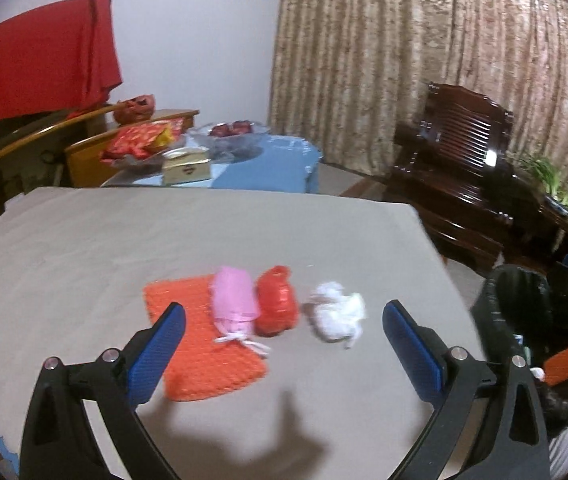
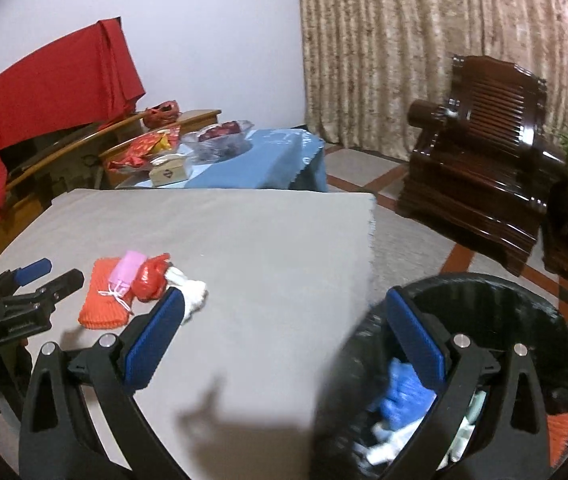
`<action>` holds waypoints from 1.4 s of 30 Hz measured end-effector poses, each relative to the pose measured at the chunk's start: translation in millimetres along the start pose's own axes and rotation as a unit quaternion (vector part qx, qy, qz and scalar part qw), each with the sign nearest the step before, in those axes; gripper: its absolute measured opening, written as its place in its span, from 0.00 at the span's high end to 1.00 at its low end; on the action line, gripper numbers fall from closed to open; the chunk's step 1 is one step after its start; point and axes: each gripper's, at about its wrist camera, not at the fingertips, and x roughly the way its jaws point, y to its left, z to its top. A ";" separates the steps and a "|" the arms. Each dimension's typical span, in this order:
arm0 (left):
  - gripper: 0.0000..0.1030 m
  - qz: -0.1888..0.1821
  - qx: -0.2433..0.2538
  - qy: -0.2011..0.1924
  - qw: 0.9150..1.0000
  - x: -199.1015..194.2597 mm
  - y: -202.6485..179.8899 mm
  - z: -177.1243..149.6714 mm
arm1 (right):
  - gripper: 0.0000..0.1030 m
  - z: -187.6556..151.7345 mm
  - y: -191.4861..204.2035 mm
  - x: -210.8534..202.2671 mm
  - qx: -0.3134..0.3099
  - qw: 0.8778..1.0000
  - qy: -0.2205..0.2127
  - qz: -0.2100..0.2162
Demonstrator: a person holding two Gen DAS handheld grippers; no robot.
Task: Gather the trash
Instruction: 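Move both open tools back to the table items, then grasp the white crumpled tissue with the right tool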
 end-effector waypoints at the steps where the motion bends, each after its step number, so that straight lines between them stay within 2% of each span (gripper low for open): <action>1: 0.06 0.004 -0.002 0.001 1.000 1.1 4.5 -0.6 | 0.05 1.2 6.1 6.3 -0.003 1.000 0.001 0.000; 10: 0.06 0.027 -0.028 0.026 0.999 27.3 51.4 -9.2 | 0.05 0.5 62.2 84.0 -0.021 0.999 0.038 0.020; 18: 0.06 0.035 -0.041 0.040 0.998 41.9 79.0 -17.7 | 0.05 -9.5 92.4 141.3 -0.030 0.997 0.071 0.020; 29: 0.07 0.034 -0.051 0.050 0.997 53.8 93.4 -21.8 | 0.06 -27.2 114.2 186.6 -0.051 0.990 0.128 0.019; 30: 0.07 0.033 -0.052 0.051 0.997 54.0 93.4 -22.8 | 0.11 -27.9 115.3 188.7 -0.054 0.990 0.131 0.019; 31: 0.07 0.032 -0.052 0.052 0.997 55.0 93.0 -23.3 | 0.22 -28.7 116.0 191.9 -0.055 0.989 0.137 0.024; 32: 0.07 0.030 -0.051 0.053 0.997 56.4 92.2 -22.9 | 0.27 -29.3 116.5 194.8 -0.054 0.987 0.145 0.030; 35: 0.07 0.025 -0.049 0.056 0.997 60.6 87.9 -22.4 | 0.33 -32.0 116.5 198.7 -0.051 0.985 0.158 0.039; 39: 0.07 0.015 -0.043 0.057 0.997 65.9 79.6 -18.3 | 0.55 -32.6 120.2 195.8 -0.071 0.983 0.161 0.051; 42: 0.12 0.007 -0.038 0.061 0.997 74.1 70.7 -16.1 | 0.61 -31.6 118.5 192.6 -0.073 0.982 0.165 0.055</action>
